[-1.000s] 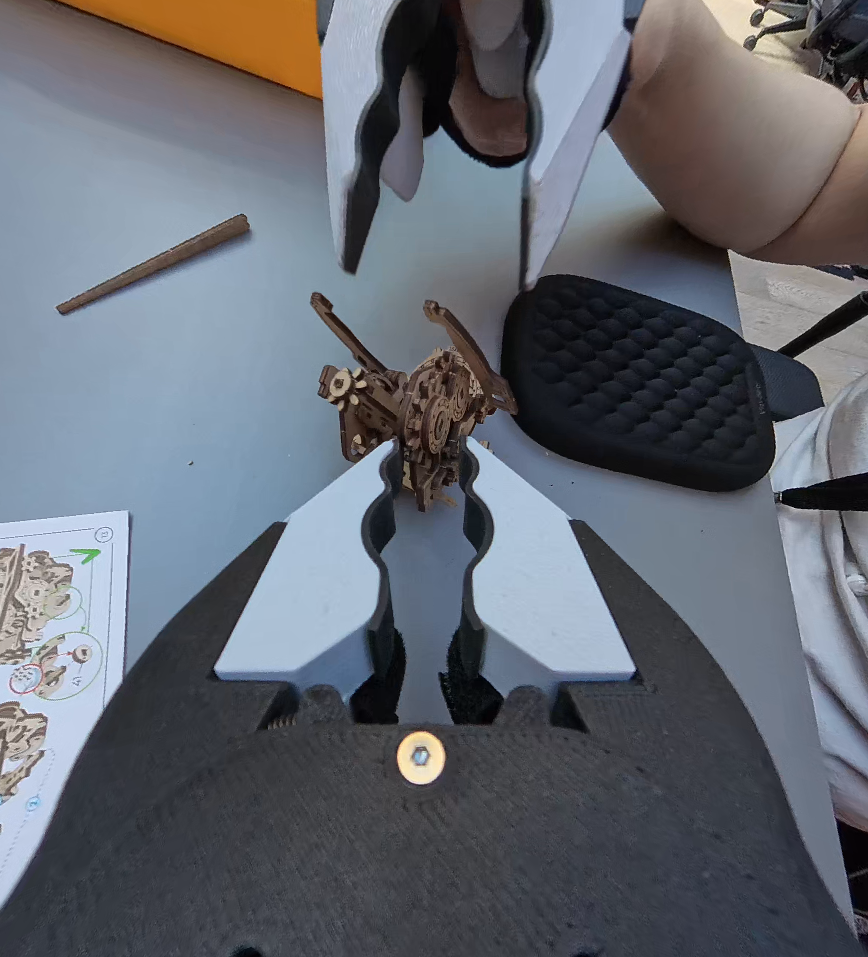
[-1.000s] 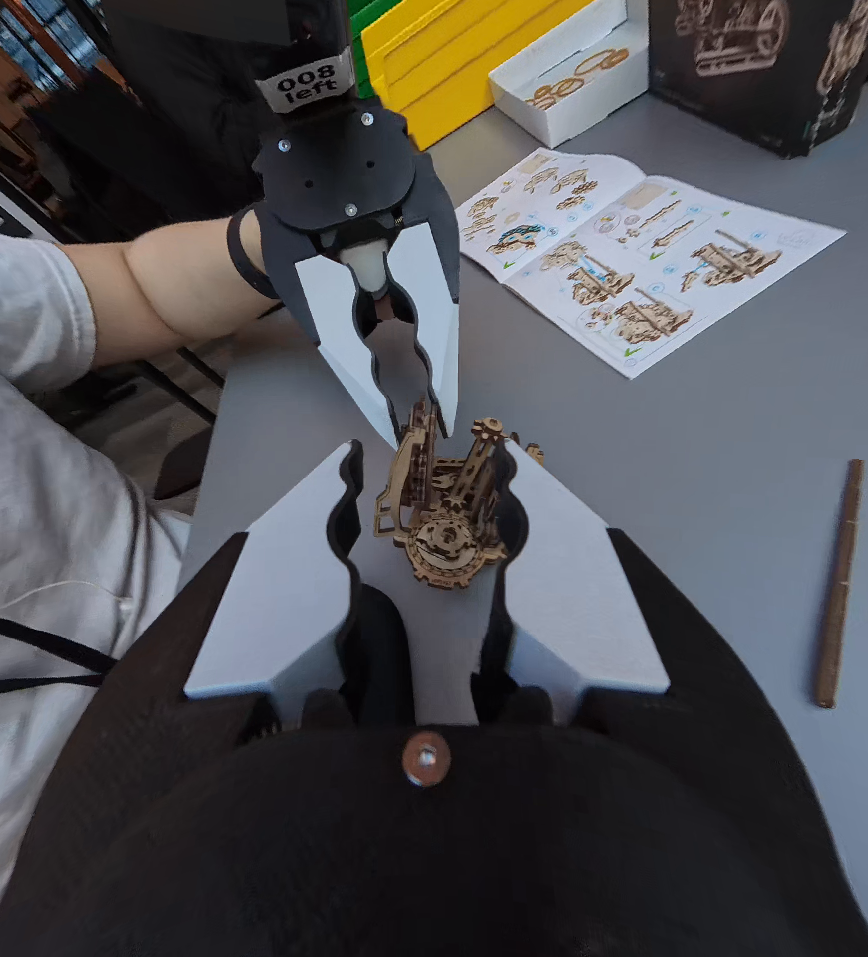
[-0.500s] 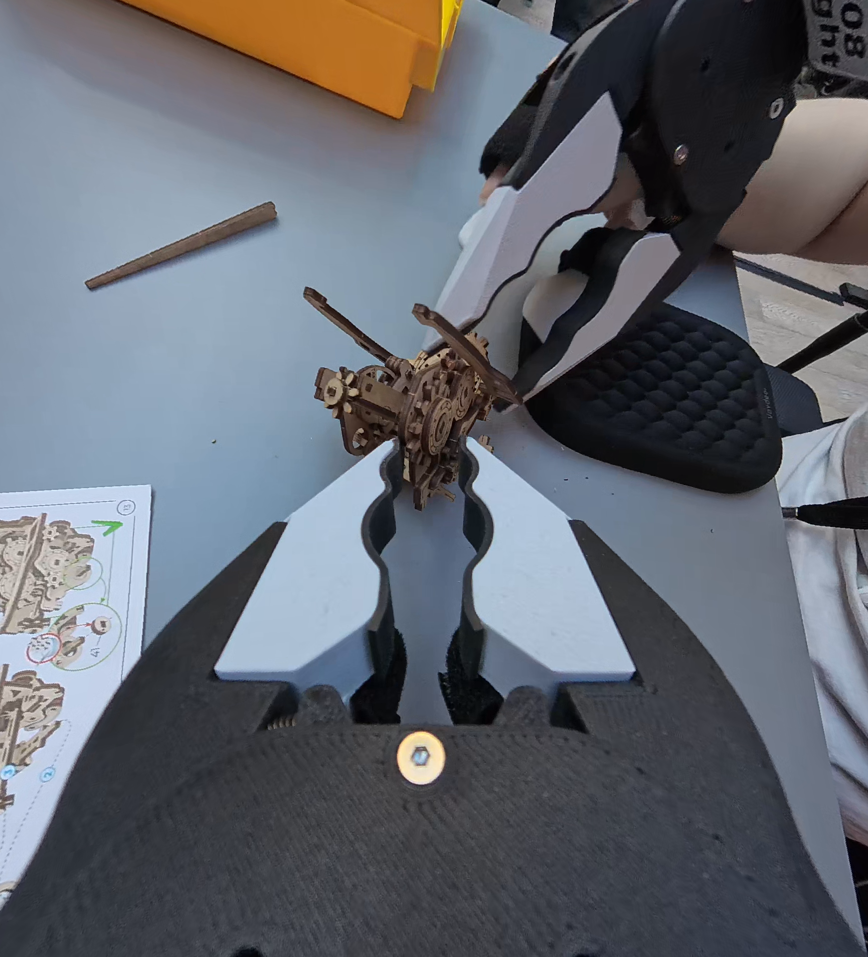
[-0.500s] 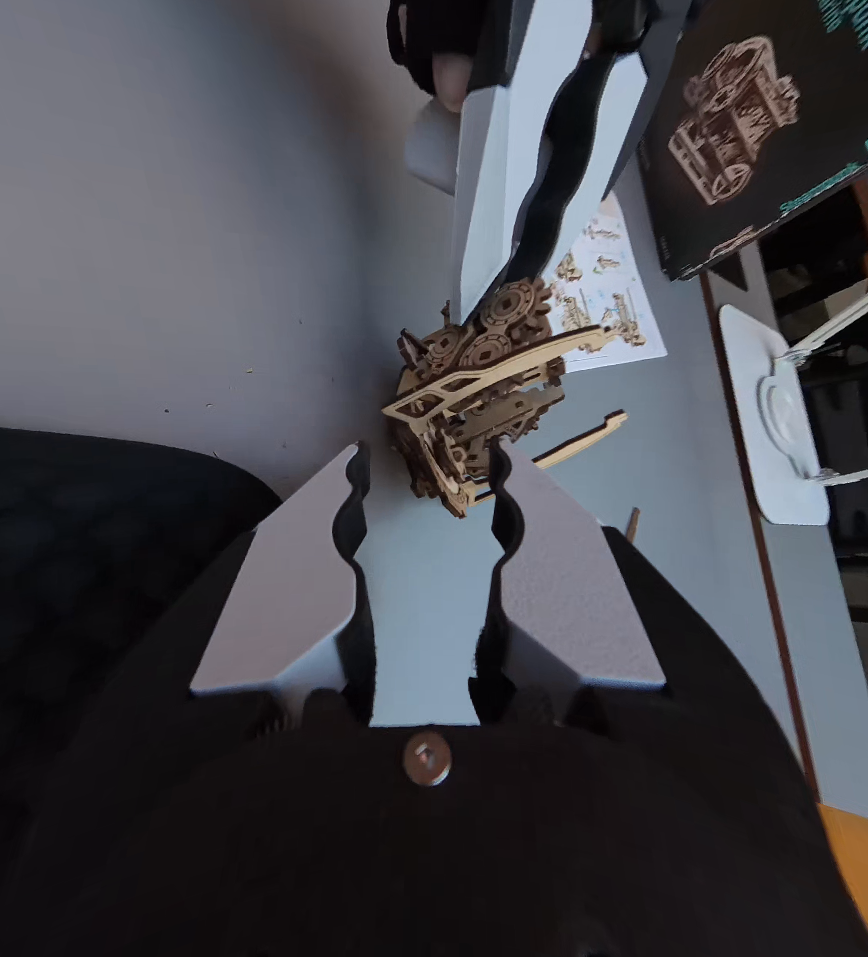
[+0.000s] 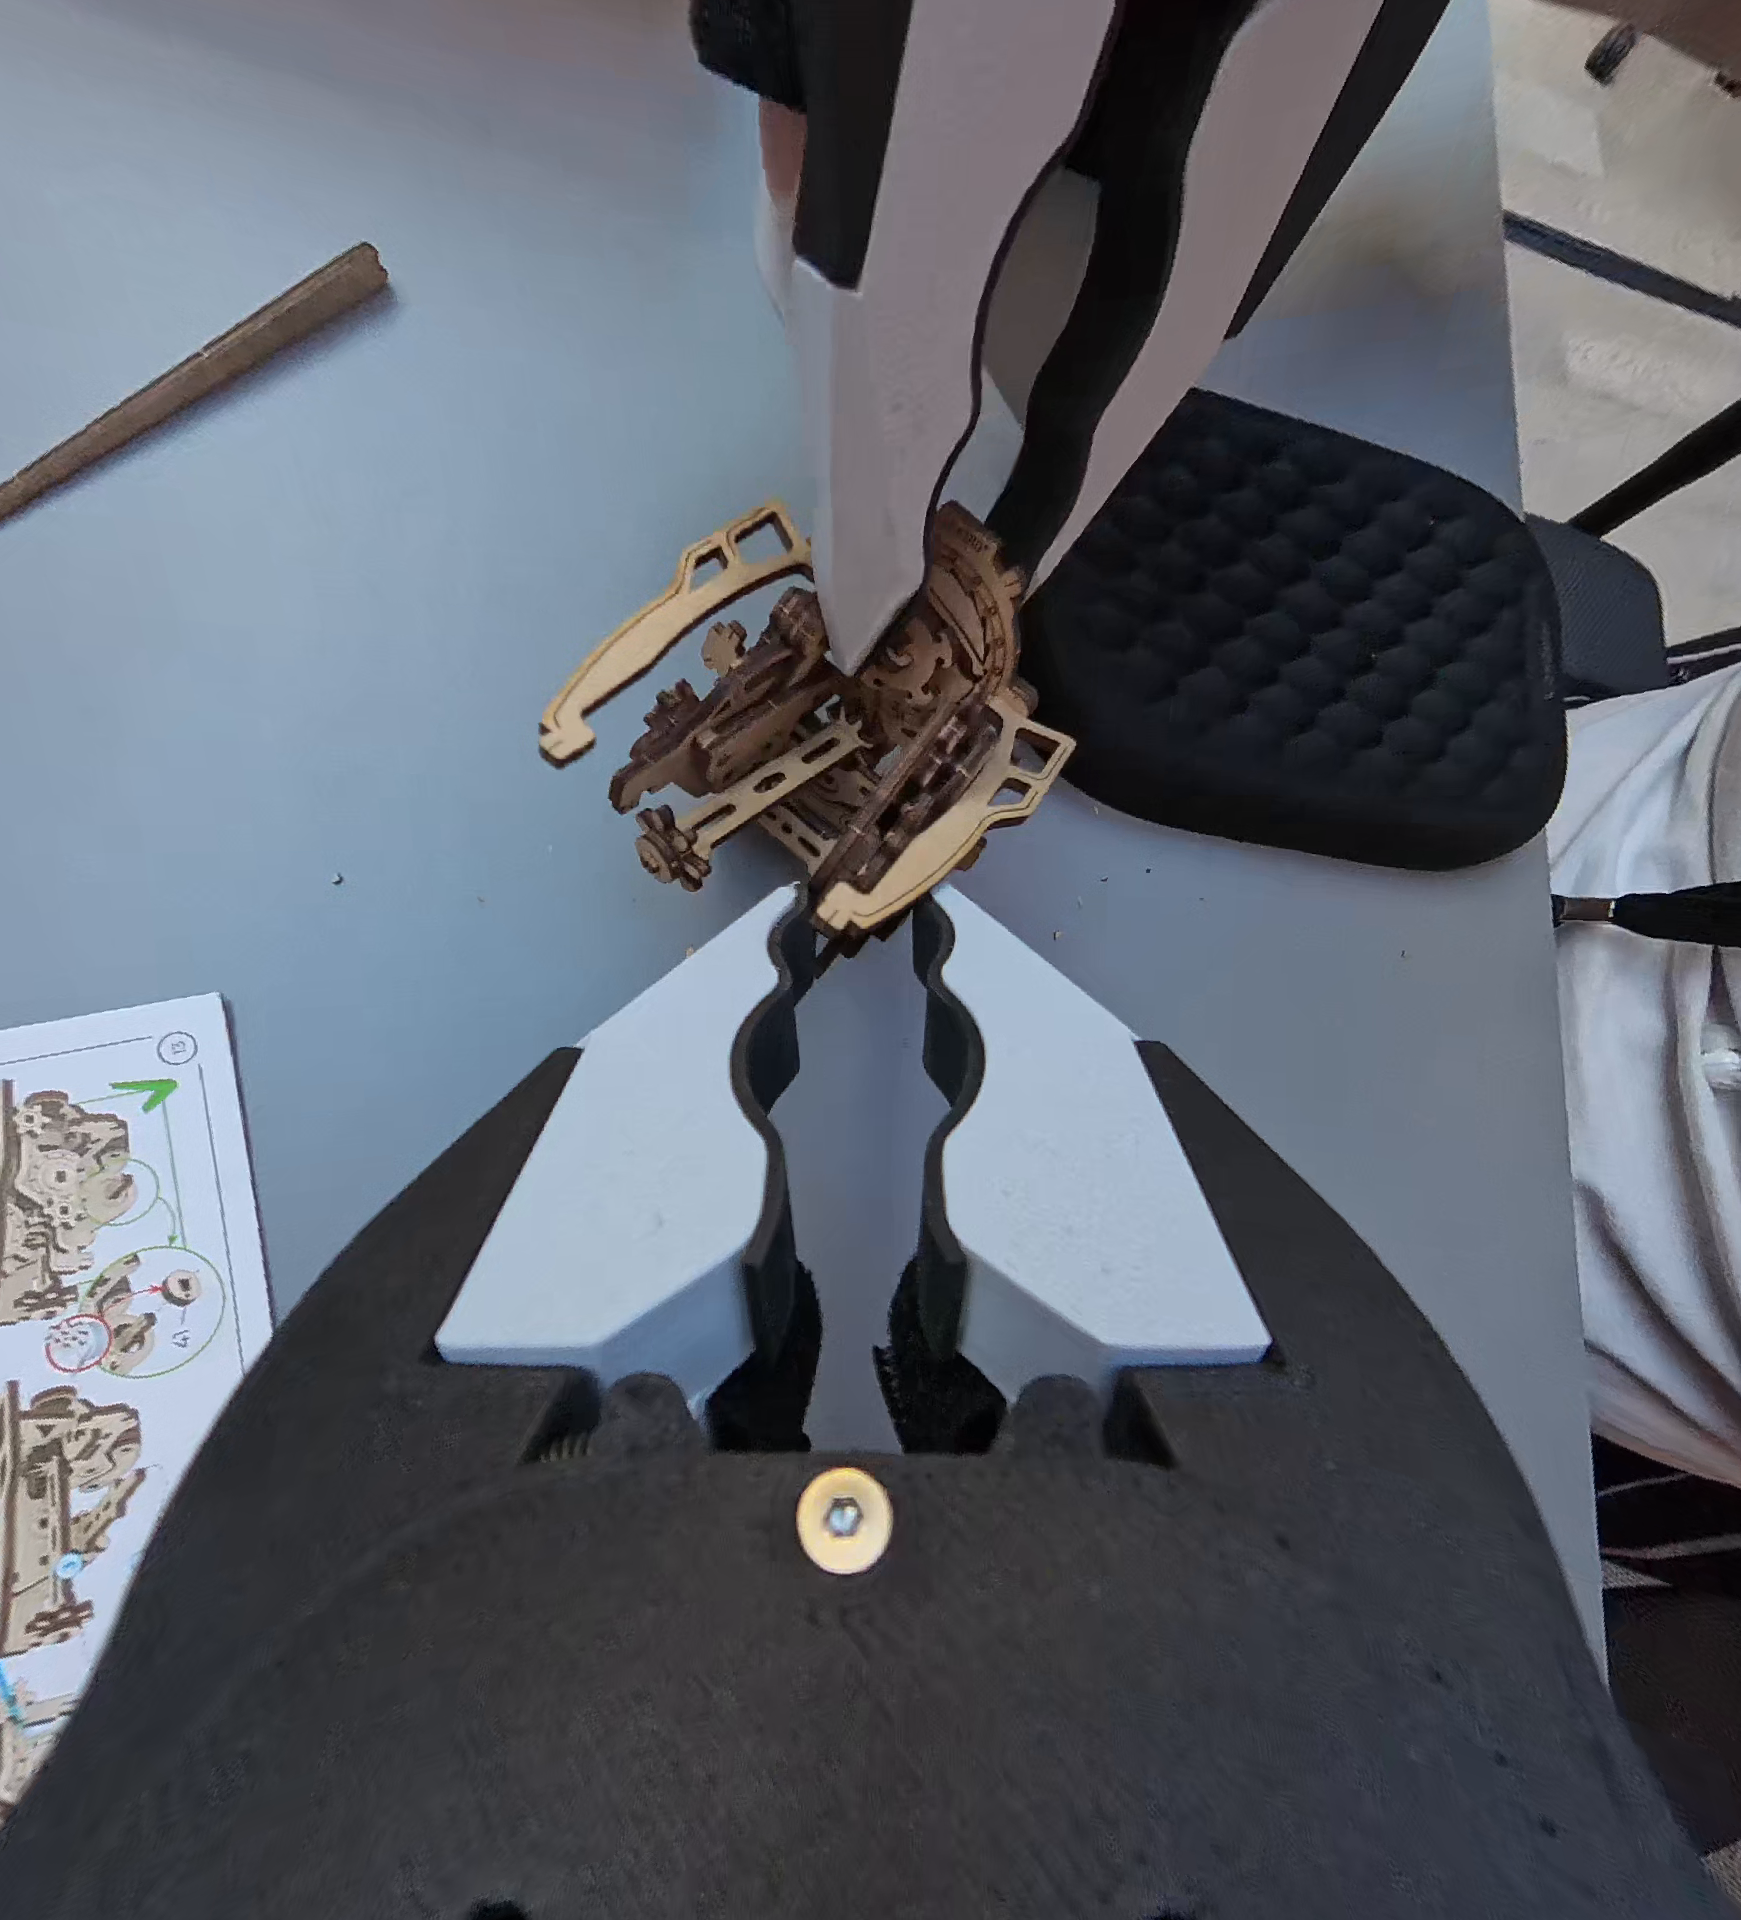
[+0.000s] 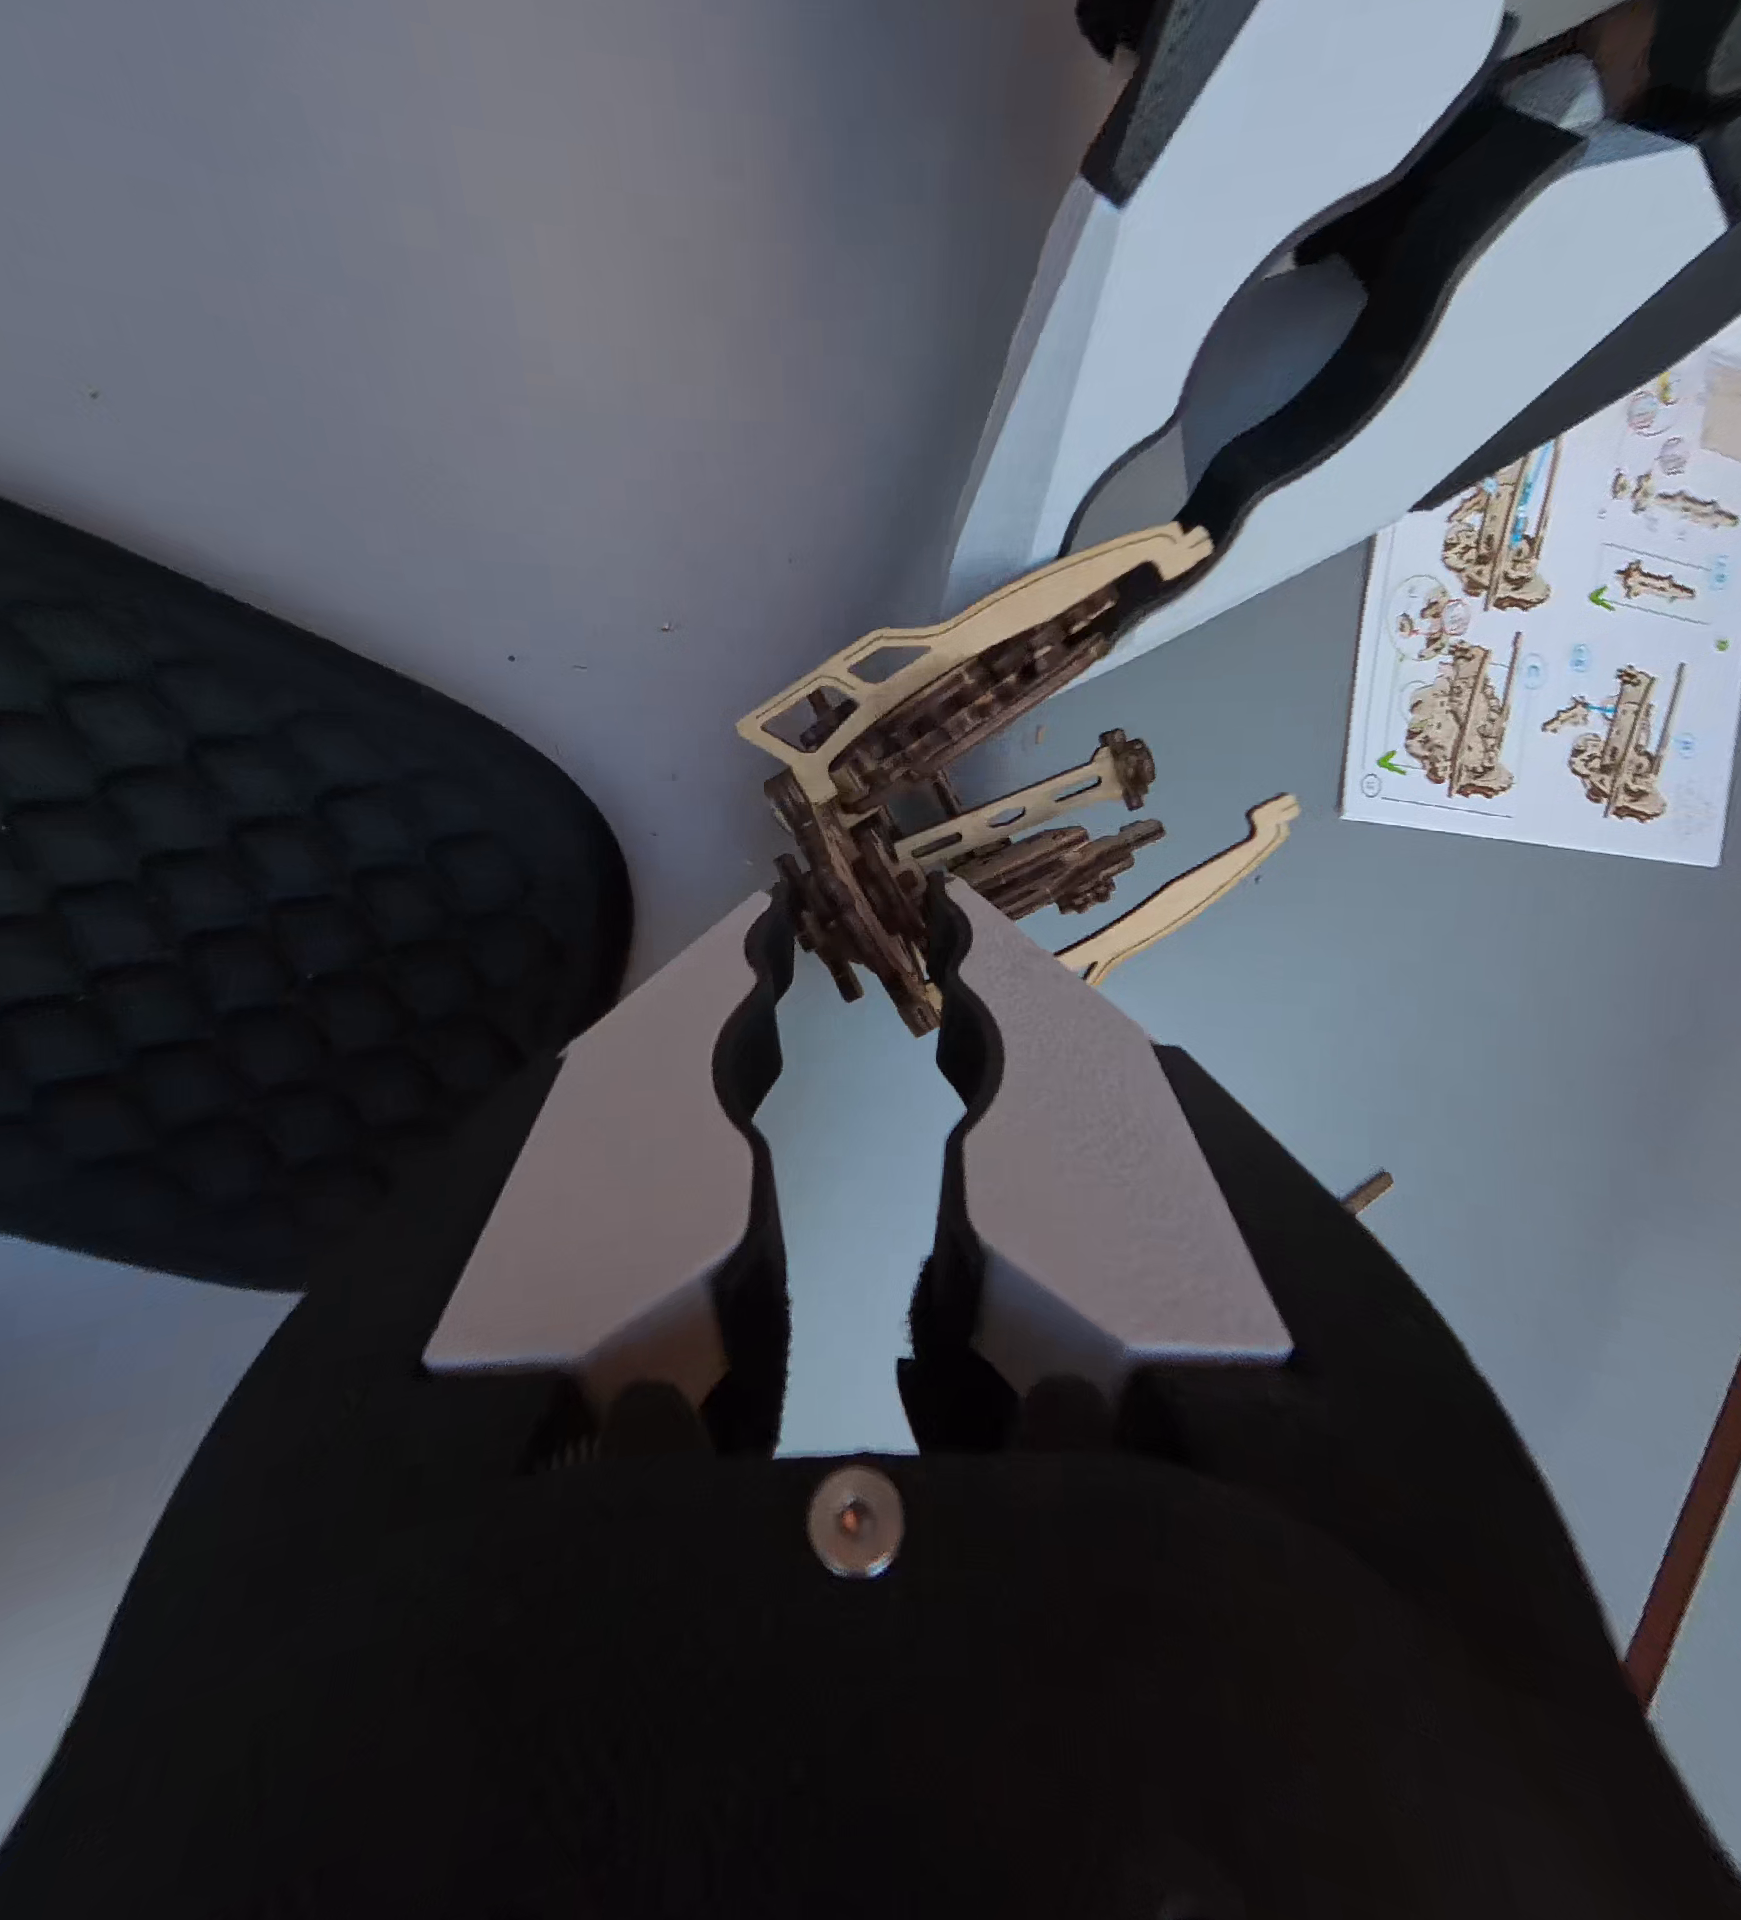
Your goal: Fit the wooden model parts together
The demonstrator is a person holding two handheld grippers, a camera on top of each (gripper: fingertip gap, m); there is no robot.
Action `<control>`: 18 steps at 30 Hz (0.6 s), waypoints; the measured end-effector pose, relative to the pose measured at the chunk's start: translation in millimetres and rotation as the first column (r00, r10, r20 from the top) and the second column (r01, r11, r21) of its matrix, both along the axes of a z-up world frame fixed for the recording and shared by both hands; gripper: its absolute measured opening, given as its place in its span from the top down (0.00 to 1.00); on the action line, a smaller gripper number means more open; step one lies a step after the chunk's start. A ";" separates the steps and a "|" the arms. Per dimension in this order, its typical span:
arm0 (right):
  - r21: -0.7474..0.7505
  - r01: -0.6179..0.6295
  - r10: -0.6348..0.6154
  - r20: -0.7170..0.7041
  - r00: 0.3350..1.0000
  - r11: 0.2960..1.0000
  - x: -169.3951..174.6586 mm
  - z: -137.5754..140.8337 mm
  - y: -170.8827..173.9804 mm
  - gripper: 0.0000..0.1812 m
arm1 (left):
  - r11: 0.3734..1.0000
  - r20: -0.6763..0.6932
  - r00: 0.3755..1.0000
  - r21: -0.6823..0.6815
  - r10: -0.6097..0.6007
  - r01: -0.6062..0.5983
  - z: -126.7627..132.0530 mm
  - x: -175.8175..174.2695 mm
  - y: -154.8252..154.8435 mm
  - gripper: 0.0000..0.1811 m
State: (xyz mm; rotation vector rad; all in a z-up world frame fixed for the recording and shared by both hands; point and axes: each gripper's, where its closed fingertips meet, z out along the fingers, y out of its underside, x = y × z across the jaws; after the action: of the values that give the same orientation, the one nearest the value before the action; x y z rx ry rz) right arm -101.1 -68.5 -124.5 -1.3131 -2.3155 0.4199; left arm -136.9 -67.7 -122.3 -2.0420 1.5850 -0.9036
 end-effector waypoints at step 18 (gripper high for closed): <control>0.054 0.450 -0.374 -0.473 0.798 0.891 14.1 32.4 3.9 0.59 | 0.972 -0.016 0.986 -0.168 0.167 -0.167 -0.2 13.0 10.6 0.92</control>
State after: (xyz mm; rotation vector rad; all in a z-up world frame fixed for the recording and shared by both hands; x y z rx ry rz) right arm -87.0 -64.6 -92.0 -1.4139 -1.5862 0.3331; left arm -123.8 -57.1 -122.5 -2.2537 1.3527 -1.0015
